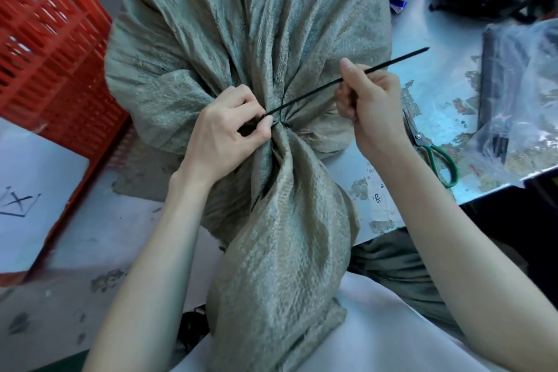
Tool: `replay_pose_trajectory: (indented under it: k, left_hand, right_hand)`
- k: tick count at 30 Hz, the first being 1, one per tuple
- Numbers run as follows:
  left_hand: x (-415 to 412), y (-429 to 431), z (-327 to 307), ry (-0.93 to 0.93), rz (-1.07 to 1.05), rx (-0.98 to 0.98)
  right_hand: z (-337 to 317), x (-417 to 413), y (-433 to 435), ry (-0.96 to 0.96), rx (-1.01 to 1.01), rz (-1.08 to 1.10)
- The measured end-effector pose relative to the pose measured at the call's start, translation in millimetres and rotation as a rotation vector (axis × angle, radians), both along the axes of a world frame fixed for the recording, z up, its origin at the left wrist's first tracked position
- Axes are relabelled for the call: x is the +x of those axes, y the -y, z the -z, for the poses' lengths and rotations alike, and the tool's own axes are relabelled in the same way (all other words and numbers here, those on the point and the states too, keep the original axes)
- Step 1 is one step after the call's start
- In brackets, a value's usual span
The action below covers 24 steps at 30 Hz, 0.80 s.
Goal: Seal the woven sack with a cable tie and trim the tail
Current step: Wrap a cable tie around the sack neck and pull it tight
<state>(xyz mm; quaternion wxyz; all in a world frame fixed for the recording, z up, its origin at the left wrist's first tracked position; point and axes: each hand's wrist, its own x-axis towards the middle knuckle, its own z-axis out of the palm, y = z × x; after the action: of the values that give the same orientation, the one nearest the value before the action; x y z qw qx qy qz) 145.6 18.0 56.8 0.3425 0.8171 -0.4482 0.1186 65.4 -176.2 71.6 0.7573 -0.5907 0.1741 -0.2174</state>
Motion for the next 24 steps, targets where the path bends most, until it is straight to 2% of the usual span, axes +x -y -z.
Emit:
replay_pose_trajectory:
  k: [10, 15, 24]
  left_hand:
    - [-3.3, 0.1, 4.1, 0.022, -0.043, -0.054]
    - [-6.2, -4.5, 9.6, 0.049, -0.068, -0.069]
    - [-8.9, -6.5, 17.6, 0.077, -0.090, -0.094]
  right_hand:
    - [-4.9, -4.4, 7.4, 0.035, 0.171, 0.104]
    - [-6.3, -10.6, 11.9, 0.028, 0.134, 0.079]
    - [-5.6, -13.4, 11.3, 0.028, 0.369, 0.084]
